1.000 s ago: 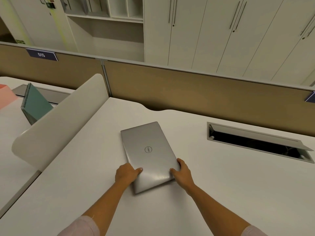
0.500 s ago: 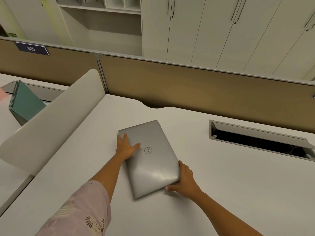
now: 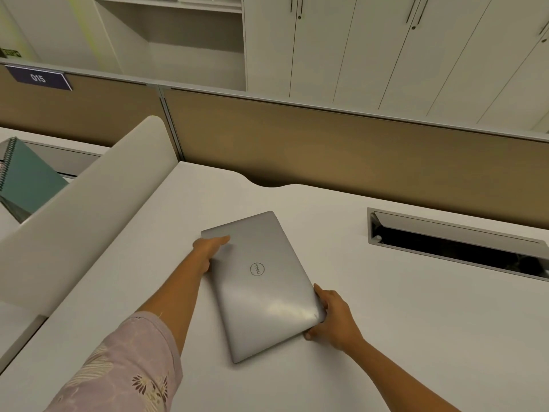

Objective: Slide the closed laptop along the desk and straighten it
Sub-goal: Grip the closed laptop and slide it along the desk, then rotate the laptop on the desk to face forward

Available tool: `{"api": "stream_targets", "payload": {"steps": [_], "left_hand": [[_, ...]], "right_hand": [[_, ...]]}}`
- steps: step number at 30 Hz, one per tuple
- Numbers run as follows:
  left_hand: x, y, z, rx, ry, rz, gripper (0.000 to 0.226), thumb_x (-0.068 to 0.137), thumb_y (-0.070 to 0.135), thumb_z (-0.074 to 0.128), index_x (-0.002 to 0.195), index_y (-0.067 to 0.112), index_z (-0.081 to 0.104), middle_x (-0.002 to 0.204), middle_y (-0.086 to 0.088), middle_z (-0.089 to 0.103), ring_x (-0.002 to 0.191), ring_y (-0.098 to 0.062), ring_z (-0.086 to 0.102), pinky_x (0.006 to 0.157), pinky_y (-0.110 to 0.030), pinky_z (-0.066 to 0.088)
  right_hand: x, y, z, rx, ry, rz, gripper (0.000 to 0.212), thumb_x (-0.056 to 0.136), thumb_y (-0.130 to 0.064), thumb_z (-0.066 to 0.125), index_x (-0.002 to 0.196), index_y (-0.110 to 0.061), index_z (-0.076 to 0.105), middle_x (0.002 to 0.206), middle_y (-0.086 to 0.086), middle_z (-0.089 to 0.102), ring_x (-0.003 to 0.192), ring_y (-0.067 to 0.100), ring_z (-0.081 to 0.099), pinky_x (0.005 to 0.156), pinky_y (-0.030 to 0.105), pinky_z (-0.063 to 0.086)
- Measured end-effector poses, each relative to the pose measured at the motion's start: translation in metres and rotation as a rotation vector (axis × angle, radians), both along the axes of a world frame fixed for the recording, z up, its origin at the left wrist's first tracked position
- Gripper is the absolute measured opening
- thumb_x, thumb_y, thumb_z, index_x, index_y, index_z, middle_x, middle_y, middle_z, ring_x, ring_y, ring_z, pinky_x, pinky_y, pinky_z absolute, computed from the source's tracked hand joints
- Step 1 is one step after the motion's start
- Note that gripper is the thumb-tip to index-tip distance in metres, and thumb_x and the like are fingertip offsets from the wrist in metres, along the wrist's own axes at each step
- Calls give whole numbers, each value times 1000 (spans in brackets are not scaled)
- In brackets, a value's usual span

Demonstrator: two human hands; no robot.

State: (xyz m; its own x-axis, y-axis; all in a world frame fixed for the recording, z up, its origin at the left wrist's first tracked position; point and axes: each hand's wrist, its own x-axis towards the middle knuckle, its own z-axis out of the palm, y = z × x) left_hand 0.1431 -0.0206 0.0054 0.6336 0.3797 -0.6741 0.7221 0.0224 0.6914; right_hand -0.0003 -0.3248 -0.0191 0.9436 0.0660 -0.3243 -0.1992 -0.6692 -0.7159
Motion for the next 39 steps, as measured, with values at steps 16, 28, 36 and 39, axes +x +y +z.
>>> {"api": "stream_targets", "payload": {"steps": [16,28,36,39], "left_hand": [[-52,-44,-2,-192,-168,61,49,96,22,54,138,4,35,136,-20,51,115,-35,56,93,-47,50],[-138,-153,-13,-280,-136,17,59,97,22,54,144,8,21,142,-17,45,124,-34,51,99,-43,45],[-179,-232,-15,-223,-113,-18,66,97,24,53,147,5,14,144,-19,41,129,-35,45,100,-37,39],[-192,-257,-13,-223,-99,-27,65,96,23,53,146,3,15,143,-20,42,128,-35,47,94,-34,40]], "right_hand": [[-47,-46,6,-29,-44,44,99,51,-18,85,138,-35,40,111,-5,50,97,10,49,78,15,40],[-127,-160,20,-75,32,-54,96,57,-7,84,141,-25,42,119,-7,53,101,5,51,79,9,43],[-173,-226,24,-40,115,-194,97,46,4,78,134,-27,51,121,-4,59,106,18,58,75,23,49],[-186,-248,27,-34,118,-251,94,45,9,76,131,-22,56,120,-4,64,106,16,60,69,17,48]]}}
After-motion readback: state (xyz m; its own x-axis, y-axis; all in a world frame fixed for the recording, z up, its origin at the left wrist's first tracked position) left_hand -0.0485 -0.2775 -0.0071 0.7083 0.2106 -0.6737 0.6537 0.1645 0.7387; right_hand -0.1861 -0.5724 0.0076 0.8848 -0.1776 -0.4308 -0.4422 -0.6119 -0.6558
